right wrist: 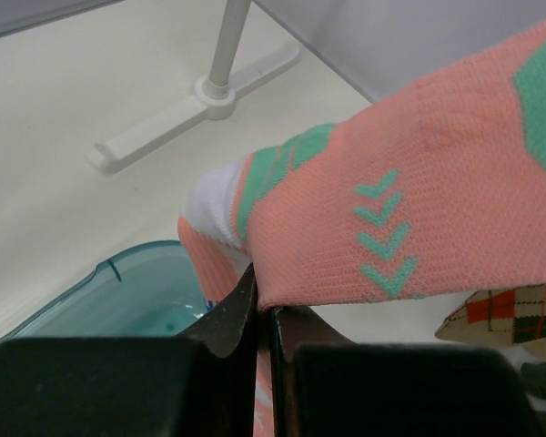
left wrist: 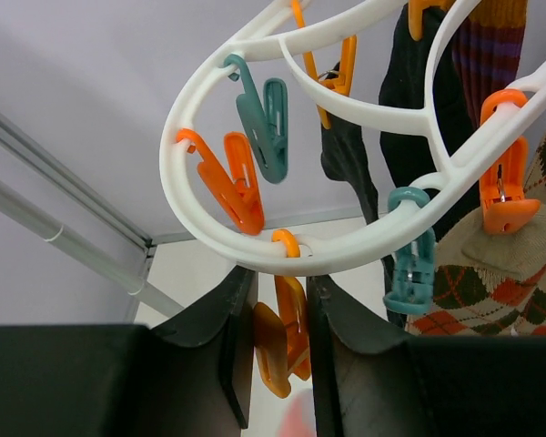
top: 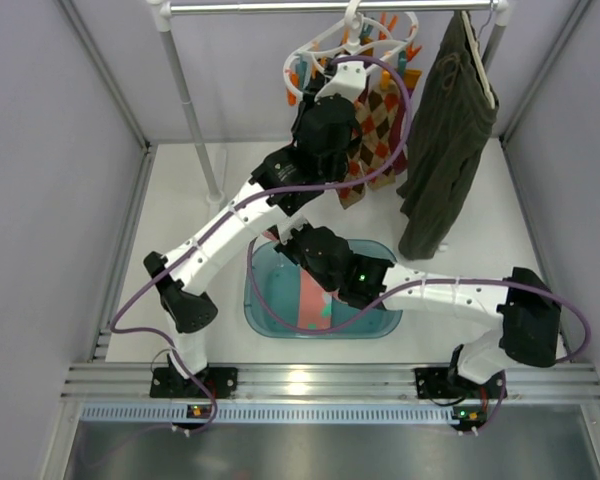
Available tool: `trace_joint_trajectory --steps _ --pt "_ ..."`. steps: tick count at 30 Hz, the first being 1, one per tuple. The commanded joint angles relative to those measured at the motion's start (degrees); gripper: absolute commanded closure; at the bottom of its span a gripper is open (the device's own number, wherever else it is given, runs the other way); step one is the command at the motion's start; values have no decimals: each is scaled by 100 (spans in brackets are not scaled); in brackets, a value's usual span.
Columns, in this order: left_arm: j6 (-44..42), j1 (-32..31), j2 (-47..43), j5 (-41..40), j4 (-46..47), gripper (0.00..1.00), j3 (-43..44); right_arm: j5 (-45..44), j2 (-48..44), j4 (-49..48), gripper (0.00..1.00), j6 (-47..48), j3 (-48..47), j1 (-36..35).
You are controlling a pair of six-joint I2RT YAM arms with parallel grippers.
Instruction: Remove the socks clipped to the hanger
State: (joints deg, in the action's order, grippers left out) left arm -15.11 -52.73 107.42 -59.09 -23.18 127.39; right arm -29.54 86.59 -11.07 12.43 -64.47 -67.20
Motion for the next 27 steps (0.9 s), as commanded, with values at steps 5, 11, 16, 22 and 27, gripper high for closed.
trace_joint_trajectory --steps 5,11,16,22,27 --pt "193 26 -133 204 103 94 58 545 -1134 -502 100 -38 680 -223" --pt "955 -9 -1106 837 103 38 -880 1494 -2364 1093 100 -451 971 -223" --pt "1493 -70 -1951 1608 103 18 -1637 1320 -2691 1688 100 -995 1566 -206" --pt "2231 -123 -3120 2305 103 6 -2718 1301 -2252 994 100 -1838 2122 -57" --pt "2645 -132 -4139 2613 112 1 -3667 1372 -1540 894 46 -2384 2132 110"
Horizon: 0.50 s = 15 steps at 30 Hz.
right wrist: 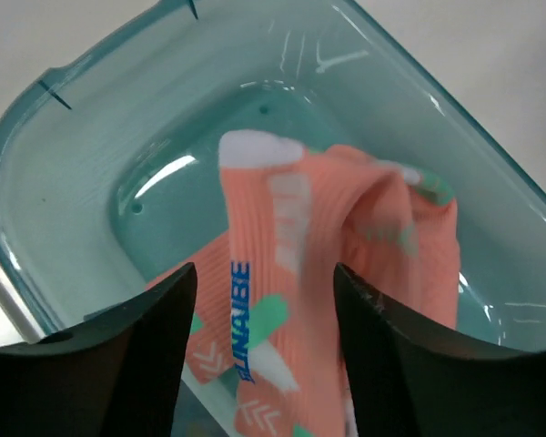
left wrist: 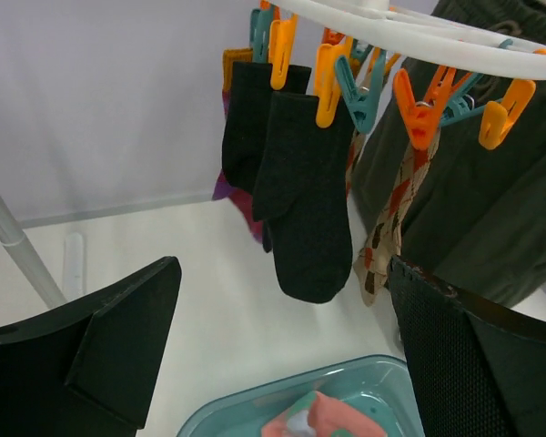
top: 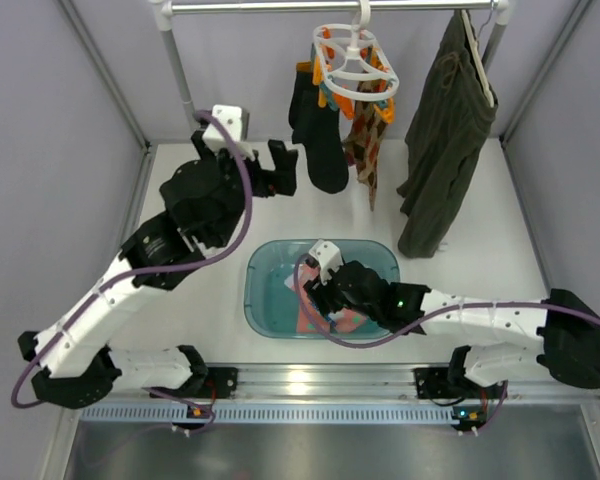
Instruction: Remove the socks clipped to the hanger
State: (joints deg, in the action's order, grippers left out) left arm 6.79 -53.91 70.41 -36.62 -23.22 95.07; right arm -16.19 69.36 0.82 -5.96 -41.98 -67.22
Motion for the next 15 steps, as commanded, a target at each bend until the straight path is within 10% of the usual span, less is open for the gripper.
trace_joint_trajectory --steps 1,7,15 --pt "507 -14 -763 384 116 1 -750 2 209 -206 38 -634 -257 148" --pt "780 -14 -1828 428 116 1 -1885 -324 -616 751 1 -653 -697 350" --pt "667 -6 -2313 1191 598 1 -3027 -114 -2461 1447 1 -424 -812 842"
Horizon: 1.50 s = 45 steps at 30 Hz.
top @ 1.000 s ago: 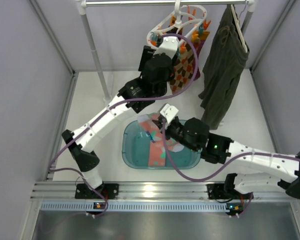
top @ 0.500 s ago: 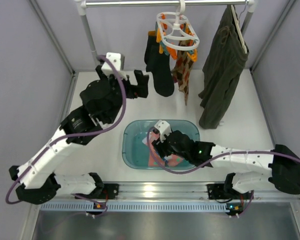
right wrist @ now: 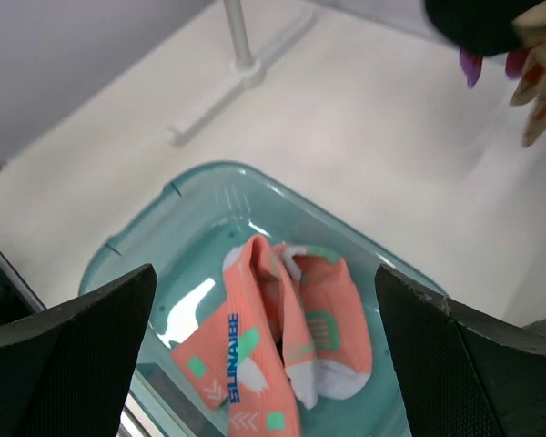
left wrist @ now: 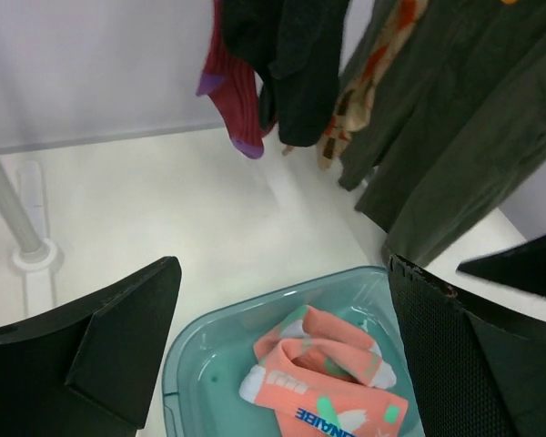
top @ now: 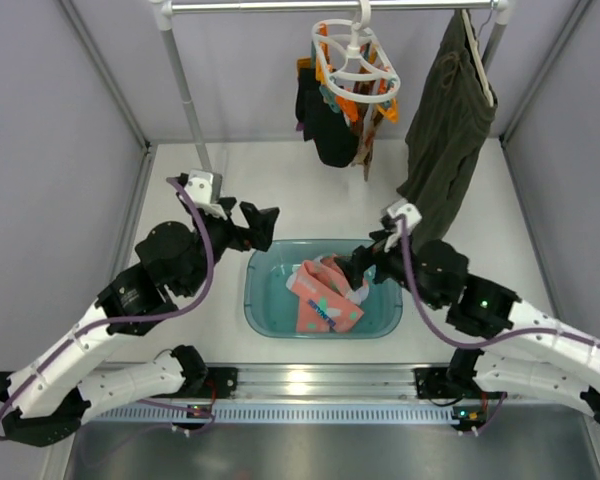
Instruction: Remove the socks clipped to the hanger
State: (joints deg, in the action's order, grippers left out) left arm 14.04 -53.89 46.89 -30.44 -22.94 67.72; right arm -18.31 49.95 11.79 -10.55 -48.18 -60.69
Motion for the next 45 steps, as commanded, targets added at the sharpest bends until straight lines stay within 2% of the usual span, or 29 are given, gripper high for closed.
trace_joint_trajectory --steps 1,6,8,10,11,14,19,20,24,27,30,35,36,37,40,41,42,43,45 --pt "-138 -8 48 852 806 1 -417 151 -687 359 1 26 -183 241" --pt "-481 115 416 1241 1923 2 -629 319 -1514 569 1 -35 -200 435" --pt "-455 343 750 1889 2231 1 -620 423 -1716 666 1 -44 -218 444" --pt "-167 1027 1187 2618 2670 1 -498 529 -1813 772 1 -27 -244 444" --pt "-43 1639 1338 3326 2776 2 -445 678 -1918 807 1 0 -244 444" --pt "-68 2415 1900 4235 3461 1 -383 1012 -2129 799 1 79 -174 444" --pt "-70 2927 2876 5414 4786 2 -190 1373 -2455 702 1 176 -16 444" --pt "-7 3128 3296 5617 4903 1 2 1487 -2481 702 1 202 -7 444" --pt "28 3411 4273 6224 4939 2 837 1777 -2473 728 1 272 -16 444" --pt "116 3517 4844 6269 4939 2 1330 1752 -2464 632 1 343 81 444" --pt "81 3526 5180 6269 5036 1 1655 1514 -2464 500 1 422 178 444" --pt "89 3543 5822 6883 5150 2 2139 1593 -2297 456 0 615 169 444" --pt "264 3534 5866 7006 5420 4 2157 1602 -2262 456 1 641 160 444" --pt "370 3526 5884 7147 5588 10 2079 1593 -2219 447 1 676 151 452" --pt "599 3456 5753 7070 6289 58 1554 1523 -2166 412 1 782 151 444" --pt "608 3420 5578 6808 6415 73 1403 1445 -2139 403 1 791 134 444" --pt "582 3385 5489 6675 6477 94 1297 1400 -2113 394 0 791 116 444" --pt "547 3298 5375 6552 6486 100 1183 1243 -2104 359 1 782 99 444" --pt "346 3166 5007 6035 6477 100 805 971 -2078 324 1 651 -6 452"
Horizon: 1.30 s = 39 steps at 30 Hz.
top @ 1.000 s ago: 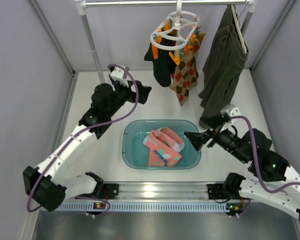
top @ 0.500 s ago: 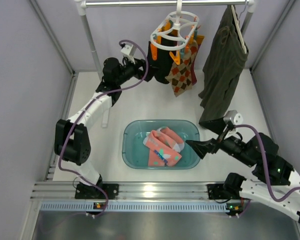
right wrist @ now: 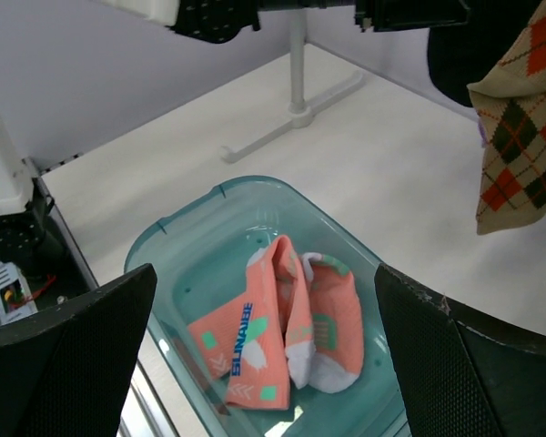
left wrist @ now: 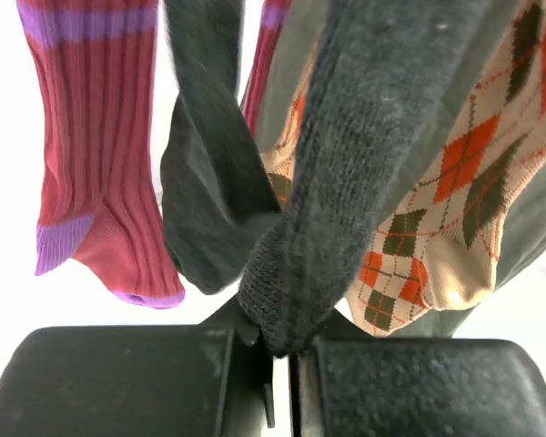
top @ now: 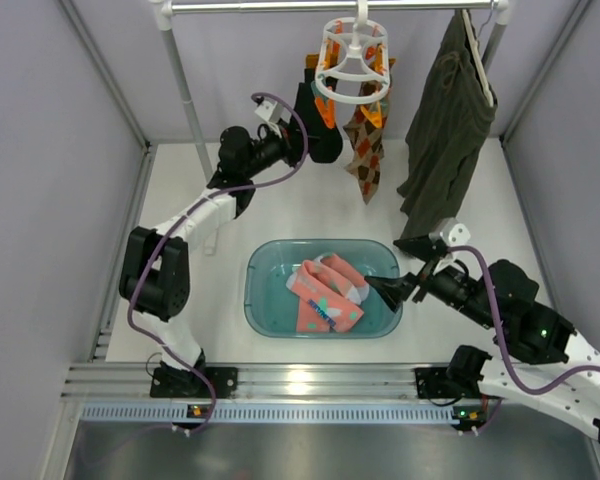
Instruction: Remove the socks clipped to the hanger
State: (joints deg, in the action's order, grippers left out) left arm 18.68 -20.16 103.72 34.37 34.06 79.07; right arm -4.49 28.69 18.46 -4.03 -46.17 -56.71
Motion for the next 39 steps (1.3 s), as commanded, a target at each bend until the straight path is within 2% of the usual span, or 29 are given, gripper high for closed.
trace_joint_trajectory --steps 1,2,3,6,7,9,10,12,14,19,25,30,39 --pt "-232 -425 -817 -701 777 100 -478 -673 58 -369 0 -62 -260 55" --pt "-337 -558 -966 -982 777 100 -811 -815 75 -439 1 -184 -382 46" --pt "-660 -733 -1281 -1611 777 100 -962 -947 58 -466 1 -255 -462 46" --pt "-1241 -1550 -1739 -2625 777 100 -1419 -1325 181 -378 2 -405 -927 46" --pt "-1322 -1935 -1820 -3177 777 100 -1481 -1422 285 -308 2 -431 -1085 46" --pt "-1567 -2280 -1943 -3663 777 100 -1587 -1747 418 -46 3 -502 -1595 46" --pt "-1673 -2595 -1996 -4179 777 100 -1596 -1861 601 78 3 -493 -1788 54" --pt "-2093 -2904 -1988 -4490 777 100 -1509 -2134 935 498 4 -450 -2438 55" --pt "-2385 -3326 -1839 -5165 768 100 -1369 -2345 1173 807 5 -379 -3113 55" --pt "-3141 -4011 -1400 -5810 620 100 -781 -2512 2026 1772 7 -107 -4581 54" --pt "-3449 -4189 -293 -6188 -110 100 204 -2776 2834 2486 8 139 -5699 55" --pt "-3669 -4189 577 -6503 -717 100 1022 -2899 3466 2865 12 236 -6166 55" --pt "-3968 -4180 755 -7216 -743 100 988 -2873 4723 3015 21 403 -7265 63"
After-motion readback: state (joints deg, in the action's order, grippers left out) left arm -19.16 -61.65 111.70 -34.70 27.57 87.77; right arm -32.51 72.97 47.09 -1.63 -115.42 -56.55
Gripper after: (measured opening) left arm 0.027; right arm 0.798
